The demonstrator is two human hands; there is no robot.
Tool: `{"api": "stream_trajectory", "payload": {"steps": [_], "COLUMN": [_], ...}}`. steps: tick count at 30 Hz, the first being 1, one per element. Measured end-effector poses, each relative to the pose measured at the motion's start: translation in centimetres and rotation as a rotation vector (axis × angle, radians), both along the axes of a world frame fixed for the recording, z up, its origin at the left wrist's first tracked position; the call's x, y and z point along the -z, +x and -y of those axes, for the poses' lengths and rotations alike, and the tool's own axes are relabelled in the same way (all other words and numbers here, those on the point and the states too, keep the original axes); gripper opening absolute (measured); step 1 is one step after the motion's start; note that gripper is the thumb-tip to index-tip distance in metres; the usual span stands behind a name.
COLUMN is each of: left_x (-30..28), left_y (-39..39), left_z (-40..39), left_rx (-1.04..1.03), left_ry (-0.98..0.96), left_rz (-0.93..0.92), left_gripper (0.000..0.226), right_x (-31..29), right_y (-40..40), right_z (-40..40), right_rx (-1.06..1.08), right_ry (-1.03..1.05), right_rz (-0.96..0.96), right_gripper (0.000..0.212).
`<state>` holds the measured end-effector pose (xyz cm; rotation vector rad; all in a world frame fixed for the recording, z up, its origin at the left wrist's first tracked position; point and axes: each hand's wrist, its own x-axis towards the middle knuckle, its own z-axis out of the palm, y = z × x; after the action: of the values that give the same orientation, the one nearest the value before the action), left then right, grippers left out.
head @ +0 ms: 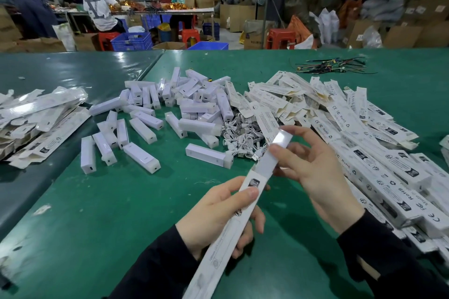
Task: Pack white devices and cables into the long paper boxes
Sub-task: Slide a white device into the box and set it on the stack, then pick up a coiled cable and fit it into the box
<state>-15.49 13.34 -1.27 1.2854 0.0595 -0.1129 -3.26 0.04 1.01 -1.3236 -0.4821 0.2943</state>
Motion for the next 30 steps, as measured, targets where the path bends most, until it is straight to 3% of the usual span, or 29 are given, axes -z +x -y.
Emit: {"api": "stream_trajectory", "payload": {"steps": [2,5,7,10,13,15,18,20,23,26,30], "left_x": [-0.2,-0.2,-0.2,-0.3,-0.5,-0.6,-0.6,-0.6,-0.4,-0.1,-0.1], "left_y": [0.0,0.1,0.1,0.2,0.3,0.3,0.3,0.3,0.3,0.4,0.7], "left_z": [-0.1,-0.1,-0.2,-0.4,-0.7,-0.9,-1.0,-0.9,-0.7,-0.7,-0.9], "left_rx": [-0.017,-0.059,-0.096,-0.176,-0.296,-0.374,-0.418,-0.406,-0.374,-0.382,-0.524], "left_ry": [-0.021,-0.047,-0.036,-0.056,-0.106,-0.129,-0.142,-0.129,-0.079,-0.087,-0.110], "left_rz": [-0.001,-0.009,-0.022,-0.020,0.012,0.035,0.045,0.039,0.016,-0.019,-0.109], "left_gripper": [0.043,0.047,0.048,0.045,0.051,0.055,0.057,0.052,0.032,0.033,0.048], "right_x": [0.1,0.6,0.9,1.3,2.3,3.4,4.5,4.8,4.7,4.7,3.3], "right_y": [-0.3,-1.1,-1.3,-0.3,1.4,2.1,2.3,2.2,2.2,2.2,1.2], "right_z": [-0.1,-0.4,-0.6,-0.2,0.7,0.9,0.3,-0.2,-0.6,-0.4,0.0], "right_rx": [0.000,-0.109,-0.150,0.057,0.326,0.321,0.265,0.286,0.341,0.360,0.260], "right_ry": [-0.066,-0.197,-0.215,-0.291,-0.754,-1.092,-1.287,-1.268,-1.197,-1.111,-0.607], "right_rz": [0.071,0.241,0.256,0.300,0.636,0.806,0.839,0.838,0.892,0.884,0.764], "right_gripper": [0.043,0.023,0.033,0.027,0.008,0.028,0.055,0.056,0.034,0.021,0.010]}}
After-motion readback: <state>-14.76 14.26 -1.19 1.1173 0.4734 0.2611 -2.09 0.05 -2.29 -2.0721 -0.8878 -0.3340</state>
